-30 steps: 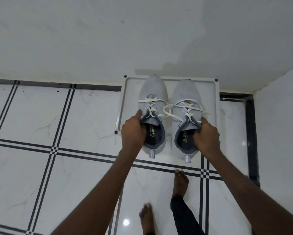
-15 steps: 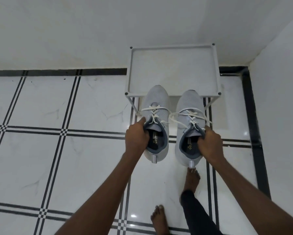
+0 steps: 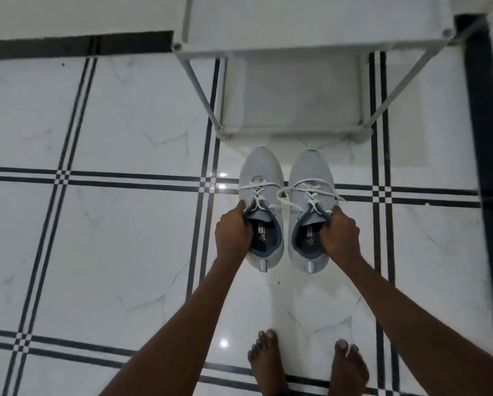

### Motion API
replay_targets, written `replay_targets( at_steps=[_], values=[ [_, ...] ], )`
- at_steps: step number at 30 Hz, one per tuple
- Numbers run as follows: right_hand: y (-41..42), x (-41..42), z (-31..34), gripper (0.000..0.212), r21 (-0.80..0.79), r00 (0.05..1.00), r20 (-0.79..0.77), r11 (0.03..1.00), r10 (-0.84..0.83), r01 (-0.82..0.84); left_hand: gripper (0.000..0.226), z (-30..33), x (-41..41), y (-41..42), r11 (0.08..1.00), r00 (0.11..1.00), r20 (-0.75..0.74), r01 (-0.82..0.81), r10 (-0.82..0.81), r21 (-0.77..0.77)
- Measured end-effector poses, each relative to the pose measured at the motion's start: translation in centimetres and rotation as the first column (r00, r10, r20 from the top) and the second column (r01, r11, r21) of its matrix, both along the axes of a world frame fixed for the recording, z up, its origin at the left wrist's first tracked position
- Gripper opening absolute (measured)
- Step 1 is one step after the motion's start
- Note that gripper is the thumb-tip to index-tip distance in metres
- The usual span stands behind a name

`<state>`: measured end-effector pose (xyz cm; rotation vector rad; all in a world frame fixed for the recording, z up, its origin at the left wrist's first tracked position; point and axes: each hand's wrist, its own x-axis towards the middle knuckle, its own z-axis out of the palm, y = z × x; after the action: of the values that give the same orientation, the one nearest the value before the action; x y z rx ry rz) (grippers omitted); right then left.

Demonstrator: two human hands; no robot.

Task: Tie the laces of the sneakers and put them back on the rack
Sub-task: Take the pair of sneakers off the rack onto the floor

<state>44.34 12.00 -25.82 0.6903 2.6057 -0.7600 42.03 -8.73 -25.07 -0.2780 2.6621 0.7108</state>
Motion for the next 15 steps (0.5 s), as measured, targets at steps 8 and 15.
replay_targets(
  at_steps=[8, 15],
  values=[
    [0.4, -2.8, -14.7, 0.026, 0.019, 1.0, -0.015, 1.0, -0.002, 0.003, 0.037, -15.0, -2.4, 0.7, 0.999, 0.999, -0.033, 0.009, -0.01, -0.042],
    [0.7, -5.4, -19.0, 0.04, -0.029, 0.999, 0.03, 0.999, -0.033, 0.034, 0.042, -19.2, -3.9, -0.2, 0.995, 0.991, -0.088, 0.097, -0.096, -0.003]
  ],
)
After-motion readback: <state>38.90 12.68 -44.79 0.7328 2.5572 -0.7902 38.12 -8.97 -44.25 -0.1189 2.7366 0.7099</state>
